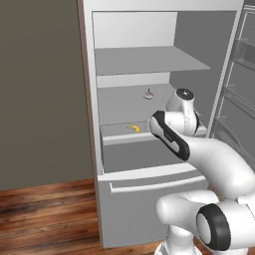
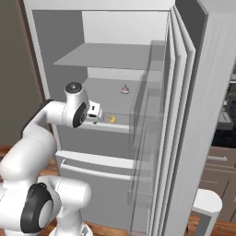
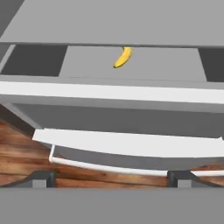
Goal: Fully open the fridge drawer.
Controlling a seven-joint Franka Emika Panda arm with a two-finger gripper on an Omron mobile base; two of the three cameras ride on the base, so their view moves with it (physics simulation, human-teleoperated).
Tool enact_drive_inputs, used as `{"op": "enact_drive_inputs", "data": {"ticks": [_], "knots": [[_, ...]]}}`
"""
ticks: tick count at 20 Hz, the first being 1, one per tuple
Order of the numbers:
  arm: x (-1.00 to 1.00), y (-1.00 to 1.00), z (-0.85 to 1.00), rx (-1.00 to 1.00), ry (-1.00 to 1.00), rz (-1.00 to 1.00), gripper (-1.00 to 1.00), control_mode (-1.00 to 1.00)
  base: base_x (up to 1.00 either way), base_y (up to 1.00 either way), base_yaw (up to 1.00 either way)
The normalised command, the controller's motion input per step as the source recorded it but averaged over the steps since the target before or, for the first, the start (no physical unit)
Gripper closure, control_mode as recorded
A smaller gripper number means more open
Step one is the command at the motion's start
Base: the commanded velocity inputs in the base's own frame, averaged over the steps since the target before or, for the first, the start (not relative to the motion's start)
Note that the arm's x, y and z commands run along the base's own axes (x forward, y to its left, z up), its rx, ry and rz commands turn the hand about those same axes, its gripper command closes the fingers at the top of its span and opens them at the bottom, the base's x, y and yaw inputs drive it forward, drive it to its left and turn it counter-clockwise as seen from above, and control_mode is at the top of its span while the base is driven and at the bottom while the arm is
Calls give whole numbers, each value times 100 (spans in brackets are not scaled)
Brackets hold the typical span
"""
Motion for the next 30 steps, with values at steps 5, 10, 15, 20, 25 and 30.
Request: {"op": "enact_drive_inputs", "data": {"ticks": [5,10,15,20,25,30], "knots": [[41,0,-5,0,-3,-3,-100,-100,0,0,0],[31,0,-3,0,0,0,-100,-100,0,0,0],[16,0,-14,0,0,0,-100,-100,0,0,0],[25,0,-17,0,0,-2,-100,-100,0,0,0],[35,0,-10,0,0,-6,-100,-100,0,0,0],[34,0,-13,0,0,-5,-100,-100,0,0,0]]}}
